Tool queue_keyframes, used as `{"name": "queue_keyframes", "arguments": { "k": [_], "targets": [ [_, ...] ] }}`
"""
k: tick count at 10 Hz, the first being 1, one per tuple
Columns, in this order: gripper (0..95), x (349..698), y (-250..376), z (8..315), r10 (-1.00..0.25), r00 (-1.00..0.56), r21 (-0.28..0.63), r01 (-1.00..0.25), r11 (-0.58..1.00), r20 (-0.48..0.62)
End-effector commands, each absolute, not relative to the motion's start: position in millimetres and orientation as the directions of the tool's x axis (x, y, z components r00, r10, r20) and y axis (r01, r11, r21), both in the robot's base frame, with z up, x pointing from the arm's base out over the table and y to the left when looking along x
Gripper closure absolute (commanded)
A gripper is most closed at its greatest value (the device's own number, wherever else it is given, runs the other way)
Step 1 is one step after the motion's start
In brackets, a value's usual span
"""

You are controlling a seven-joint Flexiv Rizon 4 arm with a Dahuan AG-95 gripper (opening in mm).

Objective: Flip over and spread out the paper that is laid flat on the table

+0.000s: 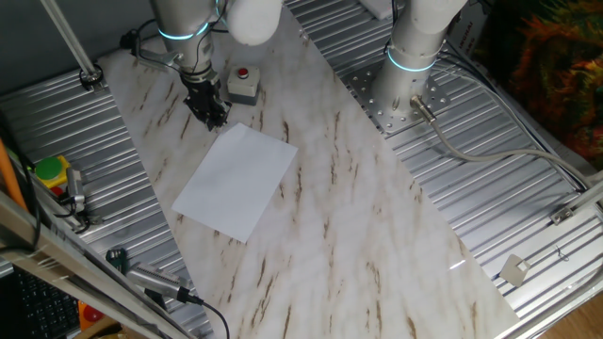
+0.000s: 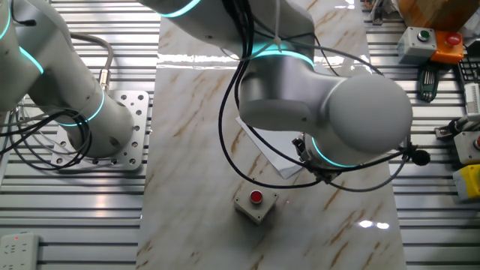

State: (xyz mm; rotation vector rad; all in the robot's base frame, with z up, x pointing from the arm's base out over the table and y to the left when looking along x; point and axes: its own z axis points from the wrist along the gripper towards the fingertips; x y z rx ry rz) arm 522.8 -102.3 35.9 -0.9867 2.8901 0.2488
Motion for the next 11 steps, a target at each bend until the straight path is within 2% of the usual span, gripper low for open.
{"name": "queue_keyframes", "arguments": {
  "k": [1,5,6,11],
  "targets": [
    [76.0,522.7,-102.2,36.7,-0.602,-0.788,0.131,-0.616,0.777,-0.128],
    [76.0,522.8,-101.9,36.4,-0.606,-0.782,0.146,-0.622,0.769,-0.142],
    [57.0,522.8,-101.7,36.3,-0.606,-0.782,0.148,-0.623,0.768,-0.144],
    [57.0,522.1,-101.4,34.7,-0.610,-0.778,0.153,-0.628,0.763,-0.151]
  ]
}}
